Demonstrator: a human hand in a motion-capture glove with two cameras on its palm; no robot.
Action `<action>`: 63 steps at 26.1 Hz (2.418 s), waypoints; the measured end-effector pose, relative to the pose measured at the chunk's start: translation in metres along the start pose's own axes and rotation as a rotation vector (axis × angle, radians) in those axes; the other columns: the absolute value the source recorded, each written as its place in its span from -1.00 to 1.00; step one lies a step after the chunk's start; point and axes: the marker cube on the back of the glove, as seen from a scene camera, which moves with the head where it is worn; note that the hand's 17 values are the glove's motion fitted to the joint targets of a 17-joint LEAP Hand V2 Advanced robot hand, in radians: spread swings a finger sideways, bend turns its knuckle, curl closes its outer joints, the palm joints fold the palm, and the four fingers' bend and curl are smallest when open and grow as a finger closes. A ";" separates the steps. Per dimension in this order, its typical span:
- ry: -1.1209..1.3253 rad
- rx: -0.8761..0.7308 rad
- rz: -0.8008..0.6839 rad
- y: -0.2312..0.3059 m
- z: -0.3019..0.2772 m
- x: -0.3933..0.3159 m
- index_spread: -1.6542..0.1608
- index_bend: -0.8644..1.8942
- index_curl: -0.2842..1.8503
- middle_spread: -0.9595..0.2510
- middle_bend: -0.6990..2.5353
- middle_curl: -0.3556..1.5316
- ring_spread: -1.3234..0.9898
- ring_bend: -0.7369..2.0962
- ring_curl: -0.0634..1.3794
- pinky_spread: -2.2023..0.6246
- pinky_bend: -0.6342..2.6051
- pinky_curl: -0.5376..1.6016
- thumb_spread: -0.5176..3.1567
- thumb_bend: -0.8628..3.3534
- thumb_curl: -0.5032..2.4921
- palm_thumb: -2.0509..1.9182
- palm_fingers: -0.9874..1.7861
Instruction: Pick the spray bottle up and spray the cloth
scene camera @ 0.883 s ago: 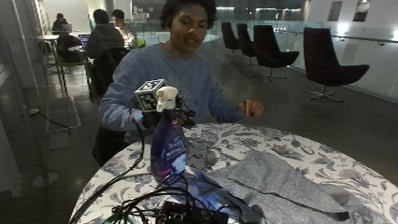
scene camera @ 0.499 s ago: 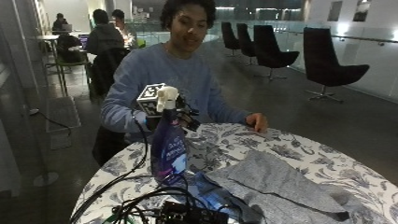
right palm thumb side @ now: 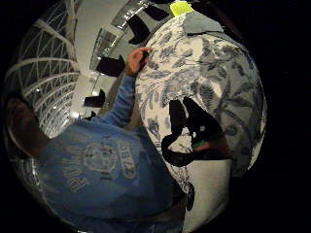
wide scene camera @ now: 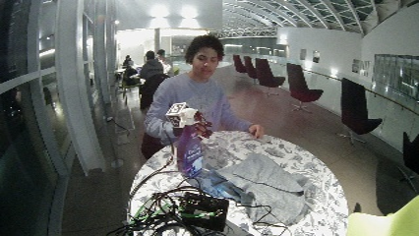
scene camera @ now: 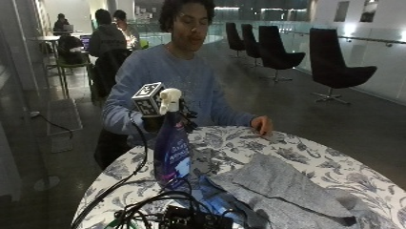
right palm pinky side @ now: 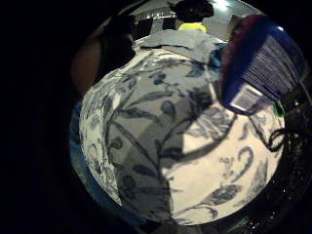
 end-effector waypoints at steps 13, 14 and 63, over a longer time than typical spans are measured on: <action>-0.502 0.412 0.347 0.000 -0.066 0.067 0.38 -0.31 -0.59 0.57 -0.37 -0.31 0.16 -0.21 -0.55 0.71 -0.31 -0.20 -0.14 -0.53 -0.48 0.34 -0.01; -0.535 0.413 0.371 0.001 -0.070 0.072 0.38 -0.31 -0.59 0.57 -0.37 -0.30 0.16 -0.21 -0.55 0.71 -0.31 -0.20 -0.14 -0.53 -0.48 0.34 -0.01; -0.617 0.469 0.252 -0.115 -0.061 0.139 0.37 -0.36 -0.74 0.53 -0.27 -0.20 0.16 0.06 -0.37 0.75 -0.19 -0.14 -0.24 -0.58 -0.38 0.45 0.01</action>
